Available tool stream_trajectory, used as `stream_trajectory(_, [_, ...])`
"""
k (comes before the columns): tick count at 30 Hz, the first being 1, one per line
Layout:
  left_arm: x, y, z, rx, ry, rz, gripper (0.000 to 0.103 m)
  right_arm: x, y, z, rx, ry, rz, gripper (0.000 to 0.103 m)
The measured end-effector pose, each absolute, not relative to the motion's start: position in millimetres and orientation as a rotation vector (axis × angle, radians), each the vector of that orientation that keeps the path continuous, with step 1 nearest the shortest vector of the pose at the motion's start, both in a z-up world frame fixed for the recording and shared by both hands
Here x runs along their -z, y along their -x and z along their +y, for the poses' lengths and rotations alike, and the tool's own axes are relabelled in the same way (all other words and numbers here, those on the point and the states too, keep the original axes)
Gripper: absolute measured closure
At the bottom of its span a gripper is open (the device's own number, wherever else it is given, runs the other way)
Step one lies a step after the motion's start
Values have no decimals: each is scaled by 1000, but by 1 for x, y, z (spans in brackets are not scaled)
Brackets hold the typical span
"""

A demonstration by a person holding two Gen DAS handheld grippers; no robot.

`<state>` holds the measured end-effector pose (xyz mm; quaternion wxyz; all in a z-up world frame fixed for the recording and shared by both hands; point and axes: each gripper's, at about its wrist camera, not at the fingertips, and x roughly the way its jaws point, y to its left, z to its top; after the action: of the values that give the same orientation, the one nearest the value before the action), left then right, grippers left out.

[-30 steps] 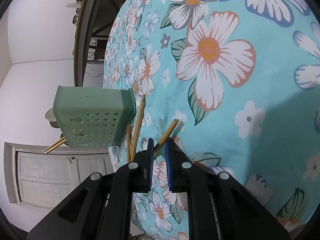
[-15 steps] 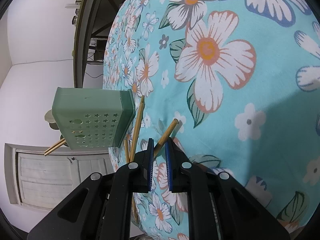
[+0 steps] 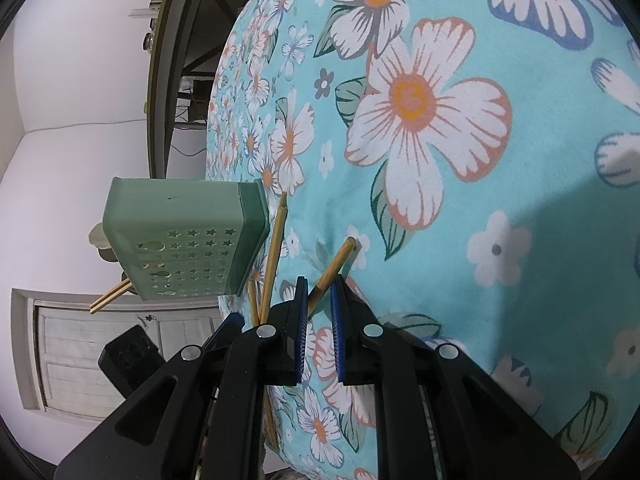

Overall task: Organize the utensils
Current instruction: 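Close the left tool on one wooden chopstick while the right tool holds another, then lift both held chopsticks up above the green holder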

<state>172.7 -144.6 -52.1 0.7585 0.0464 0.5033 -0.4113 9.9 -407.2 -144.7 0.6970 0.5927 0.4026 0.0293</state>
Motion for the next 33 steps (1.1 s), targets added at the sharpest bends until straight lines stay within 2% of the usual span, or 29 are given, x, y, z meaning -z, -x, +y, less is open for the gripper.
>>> stream_trajectory(12, [72, -193, -157, 866, -38, 1174, 82, 145, -13, -408, -70, -1321, 898, 92])
stream_trajectory(20, [76, -192, -173, 839, -101, 1137, 82, 145, -14, -408, -71, -1320, 899, 93])
stream_trajectory(25, [77, -190, -176, 801, -147, 1113, 97, 145, -15, -408, -72, -1321, 897, 93])
stream_trajectory(33, [49, -180, -157, 809, -108, 1044, 97, 146, -16, -408, -68, -1323, 894, 93])
